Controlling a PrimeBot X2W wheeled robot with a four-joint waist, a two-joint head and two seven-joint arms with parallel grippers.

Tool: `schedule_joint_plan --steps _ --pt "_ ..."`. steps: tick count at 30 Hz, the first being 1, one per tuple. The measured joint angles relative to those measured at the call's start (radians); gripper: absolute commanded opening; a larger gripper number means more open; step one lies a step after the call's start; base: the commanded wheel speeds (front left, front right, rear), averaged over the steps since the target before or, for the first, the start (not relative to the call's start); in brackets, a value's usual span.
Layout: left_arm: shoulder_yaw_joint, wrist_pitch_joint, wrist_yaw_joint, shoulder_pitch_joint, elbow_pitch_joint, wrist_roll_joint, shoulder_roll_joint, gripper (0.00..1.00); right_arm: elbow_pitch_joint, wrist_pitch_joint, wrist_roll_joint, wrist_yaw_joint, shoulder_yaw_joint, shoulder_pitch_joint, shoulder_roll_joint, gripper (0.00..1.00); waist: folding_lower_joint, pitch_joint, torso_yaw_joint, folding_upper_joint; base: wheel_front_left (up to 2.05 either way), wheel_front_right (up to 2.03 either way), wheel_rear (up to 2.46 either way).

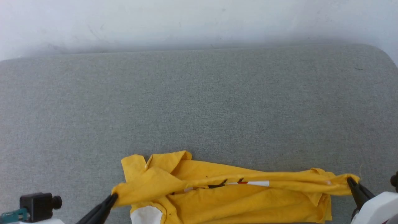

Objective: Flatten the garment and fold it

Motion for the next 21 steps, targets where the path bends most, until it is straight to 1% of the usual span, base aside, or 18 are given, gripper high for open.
schedule_joint_plan --steps 4,8,10,11,12,13,14,15,16,17,18,19,20,21 --pt "-0.024 0.035 0.000 0.017 0.025 -0.030 -0.001 0.00 0.021 0.029 -0.007 0.000 -0.002 0.014 0.000 0.00 0.0000 -0.007 -0.003 0.0000 0.00 0.00 0.00" --pt "-0.056 0.068 0.001 0.013 0.071 -0.026 -0.014 0.00 0.047 0.032 -0.021 0.000 0.001 0.014 0.000 0.00 0.0000 -0.012 -0.006 0.0000 0.00 0.00 0.00" --pt "-0.074 0.076 0.001 -0.007 0.100 -0.019 -0.040 0.00 0.065 0.023 -0.032 0.000 0.005 0.012 0.000 0.00 0.0000 -0.014 -0.007 0.0000 0.00 0.00 0.00" --pt "-0.081 0.079 0.001 -0.023 0.119 -0.014 -0.056 0.00 0.075 0.017 -0.038 0.000 0.008 0.009 0.000 0.04 0.0000 -0.015 -0.008 0.0000 0.00 0.00 0.00" --pt "-0.089 0.079 0.001 -0.040 0.137 -0.001 -0.069 0.00 0.083 0.012 -0.046 0.000 0.012 0.005 0.000 0.12 0.0000 -0.016 -0.008 0.0000 0.00 0.00 0.00" --pt "-0.094 0.080 0.001 -0.055 0.161 0.008 -0.084 0.00 0.093 0.006 -0.052 0.000 0.016 0.000 0.000 0.26 0.0000 -0.018 -0.009 0.0000 0.00 0.00 0.00" --pt "-0.102 0.080 0.001 -0.071 0.181 0.013 -0.098 0.00 0.105 -0.002 -0.055 0.000 0.018 -0.005 0.000 0.26 0.0000 -0.019 -0.009 0.0000 0.00 0.00 0.00" --pt "-0.110 0.085 0.001 -0.084 0.202 0.018 -0.113 0.00 0.117 -0.009 -0.055 0.000 0.020 -0.010 0.000 0.42 0.0000 -0.021 -0.010 0.0000 0.00 0.00 0.00" --pt "-0.116 0.088 0.001 -0.095 0.225 0.018 -0.128 0.00 0.128 -0.015 -0.057 0.000 0.020 -0.015 0.000 0.85 0.0000 -0.023 -0.010 0.0000 0.00 0.00 0.00" --pt "-0.123 0.088 0.001 -0.106 0.243 0.020 -0.142 0.00 0.137 -0.022 -0.058 0.000 0.019 -0.020 0.000 1.00 0.0000 -0.024 -0.010 0.0000 0.00 0.00 0.00" --pt "-0.126 0.088 0.001 -0.114 0.263 0.020 -0.155 0.00 0.146 -0.027 -0.060 0.000 0.019 -0.025 0.000 1.00 0.0000 -0.025 -0.011 0.0000 0.00 0.00 0.00" --pt "-0.129 0.088 0.001 -0.121 0.280 0.020 -0.165 0.09 0.153 -0.030 -0.062 0.000 0.019 -0.028 0.000 1.00 0.0000 -0.025 -0.011 0.0000 0.00 0.00 0.00" --pt "-0.131 0.087 0.001 -0.127 0.292 0.022 -0.173 0.36 0.159 -0.032 -0.062 0.000 0.020 -0.032 0.000 1.00 0.0000 -0.025 -0.012 0.0000 0.00 0.00 0.00" --pt "-0.132 0.086 0.000 -0.132 0.303 0.026 -0.179 0.58 0.163 -0.036 -0.062 0.000 0.020 -0.037 0.000 1.00 0.0000 -0.025 -0.012 0.0000 0.00 0.00 0.00"
